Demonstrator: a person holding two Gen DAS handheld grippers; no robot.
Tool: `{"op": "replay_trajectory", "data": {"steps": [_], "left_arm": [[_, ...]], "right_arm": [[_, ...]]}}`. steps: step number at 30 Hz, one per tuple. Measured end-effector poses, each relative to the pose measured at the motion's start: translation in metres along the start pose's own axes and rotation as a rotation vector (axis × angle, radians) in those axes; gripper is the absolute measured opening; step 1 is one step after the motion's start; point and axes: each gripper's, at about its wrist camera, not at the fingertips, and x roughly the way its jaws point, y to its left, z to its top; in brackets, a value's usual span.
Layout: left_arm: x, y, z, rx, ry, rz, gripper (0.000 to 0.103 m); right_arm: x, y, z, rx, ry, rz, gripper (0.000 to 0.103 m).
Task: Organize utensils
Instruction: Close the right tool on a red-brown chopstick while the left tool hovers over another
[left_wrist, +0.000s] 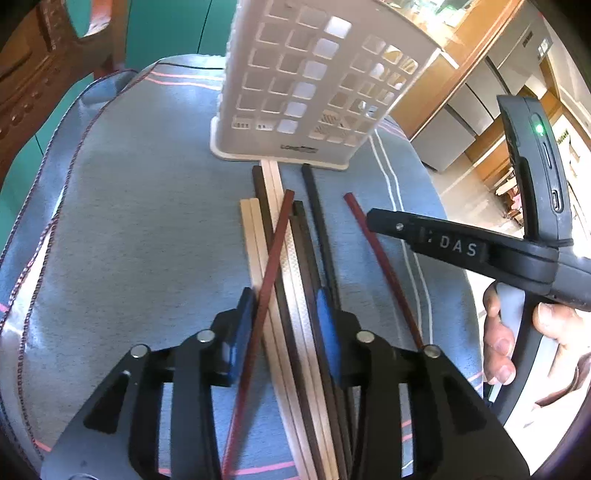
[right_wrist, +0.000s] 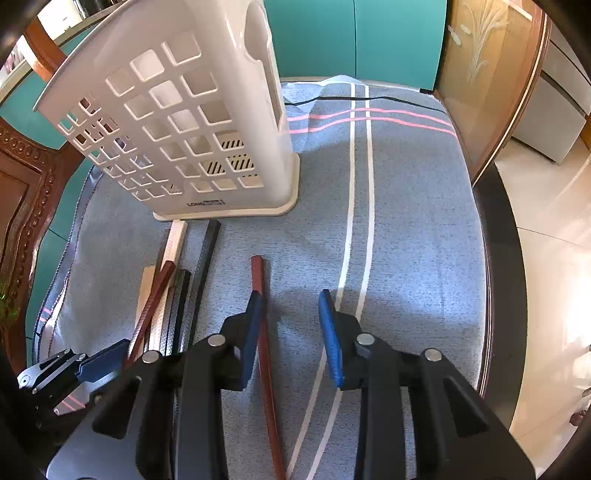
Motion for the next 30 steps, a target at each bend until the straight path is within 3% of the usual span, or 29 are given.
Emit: {"op": "replay_trajectory", "data": {"steps": [6, 8, 11, 26, 30], "left_arm": [[0.006, -0.008, 0.002, 0.01, 0.0, -0.004, 0.037], [0.005, -0.002, 0.003, 0.004, 0.0, 0.031, 0.024], [0.004, 0.008, 0.008, -0.021, 0.001, 0.026, 0.017], [0.003, 0.027, 0.024, -0.056, -0.028, 0.114, 0.017], [0.007, 0.021, 0.025, -0.033, -0.019, 0.094, 0.009]], "right_arm": [[-0.002, 0.001, -0.008, -0.004, -0.001, 0.0, 0.035], [-0.001, 0.0, -0.01, -0.004, -0.003, -0.01, 0.035], [-0.001, -0.002, -0.015, -0.014, -0.002, -0.024, 0.035], [-0.005, 0.006, -0.038, -0.079, -0.015, -0.04, 0.035], [-0.004, 0.016, -0.038, -0.11, -0.016, -0.044, 0.035]]}}
